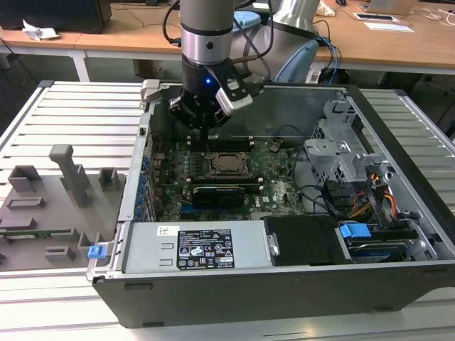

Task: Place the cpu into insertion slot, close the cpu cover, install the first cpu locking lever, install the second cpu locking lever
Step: 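Install the first cpu locking lever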

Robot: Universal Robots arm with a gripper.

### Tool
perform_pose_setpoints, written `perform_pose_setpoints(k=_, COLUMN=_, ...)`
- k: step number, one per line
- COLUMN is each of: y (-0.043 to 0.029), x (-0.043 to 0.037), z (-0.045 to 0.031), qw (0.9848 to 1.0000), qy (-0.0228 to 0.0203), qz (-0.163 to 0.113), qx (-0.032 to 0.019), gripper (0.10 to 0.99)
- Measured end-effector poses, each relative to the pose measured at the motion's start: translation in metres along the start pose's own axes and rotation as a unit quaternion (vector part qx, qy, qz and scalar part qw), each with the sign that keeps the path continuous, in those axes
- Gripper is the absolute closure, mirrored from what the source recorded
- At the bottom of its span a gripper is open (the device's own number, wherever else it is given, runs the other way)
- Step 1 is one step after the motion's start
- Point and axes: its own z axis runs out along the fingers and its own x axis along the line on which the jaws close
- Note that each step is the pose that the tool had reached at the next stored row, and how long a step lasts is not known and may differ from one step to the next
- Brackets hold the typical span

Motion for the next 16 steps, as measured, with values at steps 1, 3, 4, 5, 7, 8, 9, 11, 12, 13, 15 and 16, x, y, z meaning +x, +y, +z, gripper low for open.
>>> perform_pose_setpoints(k=1, y=0.0000, x=0.0001, z=0.0001, qw=1.0000, qy=0.0000, qz=0.000, qx=0.0000, gripper=0.980)
perform_pose_setpoints(k=3, y=0.0001, x=0.0006, z=0.0004, qw=1.0000, qy=-0.0001, qz=0.000, qx=-0.0004, gripper=0.980)
perform_pose_setpoints(k=4, y=0.0001, x=0.0006, z=0.0004, qw=1.0000, qy=-0.0001, qz=0.000, qx=-0.0005, gripper=0.980)
perform_pose_setpoints(k=5, y=0.0001, x=0.0011, z=0.0006, qw=1.0000, qy=-0.0001, qz=0.000, qx=-0.0007, gripper=0.980)
perform_pose_setpoints(k=7, y=0.0002, x=0.0021, z=0.0008, qw=1.0000, qy=-0.0002, qz=0.000, qx=-0.0009, gripper=0.980)
perform_pose_setpoints(k=8, y=0.0002, x=0.0031, z=0.0007, qw=1.0000, qy=-0.0001, qz=0.000, qx=-0.0010, gripper=0.980)
perform_pose_setpoints(k=9, y=0.0003, x=0.0039, z=0.0008, qw=1.0000, qy=-0.0002, qz=0.000, qx=-0.0011, gripper=0.980)
perform_pose_setpoints(k=11, y=0.0004, x=0.0055, z=0.0010, qw=1.0000, qy=-0.0001, qz=0.000, qx=-0.0011, gripper=0.980)
perform_pose_setpoints(k=12, y=0.0005, x=0.0060, z=0.0011, qw=1.0000, qy=-0.0002, qz=0.000, qx=-0.0011, gripper=0.980)
perform_pose_setpoints(k=13, y=0.0005, x=0.0065, z=0.0011, qw=1.0000, qy=-0.0002, qz=0.000, qx=-0.0011, gripper=0.980)
perform_pose_setpoints(k=15, y=0.0007, x=0.0081, z=0.0012, qw=1.0000, qy=-0.0001, qz=0.000, qx=-0.0012, gripper=0.980)
perform_pose_setpoints(k=16, y=0.0007, x=0.0092, z=0.0013, qw=1.0000, qy=-0.0001, qz=0.000, qx=-0.0013, gripper=0.980)
